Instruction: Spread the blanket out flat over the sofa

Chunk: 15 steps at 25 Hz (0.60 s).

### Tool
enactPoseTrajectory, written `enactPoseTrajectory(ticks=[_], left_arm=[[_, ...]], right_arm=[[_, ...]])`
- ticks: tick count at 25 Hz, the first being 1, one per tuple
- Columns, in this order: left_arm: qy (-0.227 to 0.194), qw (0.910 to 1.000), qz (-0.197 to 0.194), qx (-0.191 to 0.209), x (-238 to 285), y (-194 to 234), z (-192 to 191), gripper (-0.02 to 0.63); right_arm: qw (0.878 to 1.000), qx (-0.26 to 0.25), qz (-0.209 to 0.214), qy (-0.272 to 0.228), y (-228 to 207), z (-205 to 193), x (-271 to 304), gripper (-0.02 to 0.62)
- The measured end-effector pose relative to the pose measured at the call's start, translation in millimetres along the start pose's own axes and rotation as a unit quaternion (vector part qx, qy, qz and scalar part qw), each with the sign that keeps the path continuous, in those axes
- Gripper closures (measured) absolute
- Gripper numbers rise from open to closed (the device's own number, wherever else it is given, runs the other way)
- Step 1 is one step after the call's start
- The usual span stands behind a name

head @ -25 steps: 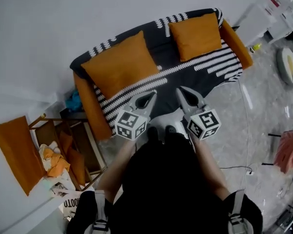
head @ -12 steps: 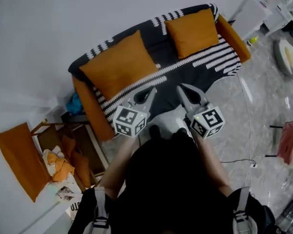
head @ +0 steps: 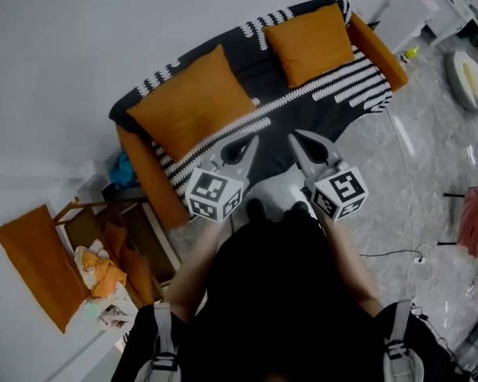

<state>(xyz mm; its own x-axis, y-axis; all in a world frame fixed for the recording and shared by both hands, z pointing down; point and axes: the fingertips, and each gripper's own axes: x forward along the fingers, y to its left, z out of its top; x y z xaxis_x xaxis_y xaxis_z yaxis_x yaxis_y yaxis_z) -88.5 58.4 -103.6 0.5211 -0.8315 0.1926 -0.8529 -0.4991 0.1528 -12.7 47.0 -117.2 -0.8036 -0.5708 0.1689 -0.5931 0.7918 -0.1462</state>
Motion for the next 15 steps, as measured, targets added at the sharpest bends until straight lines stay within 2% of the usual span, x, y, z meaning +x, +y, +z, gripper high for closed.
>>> enactPoseTrajectory(ticks=[15], left_arm=[[-0.007, 1.0000, -0.004, 0.000, -4.9, -0.7, 4.0, 0.597]], right_arm=[[1.000, -0.020, -0.005, 0.011, 4.7, -3.0, 2.7, 0.594]])
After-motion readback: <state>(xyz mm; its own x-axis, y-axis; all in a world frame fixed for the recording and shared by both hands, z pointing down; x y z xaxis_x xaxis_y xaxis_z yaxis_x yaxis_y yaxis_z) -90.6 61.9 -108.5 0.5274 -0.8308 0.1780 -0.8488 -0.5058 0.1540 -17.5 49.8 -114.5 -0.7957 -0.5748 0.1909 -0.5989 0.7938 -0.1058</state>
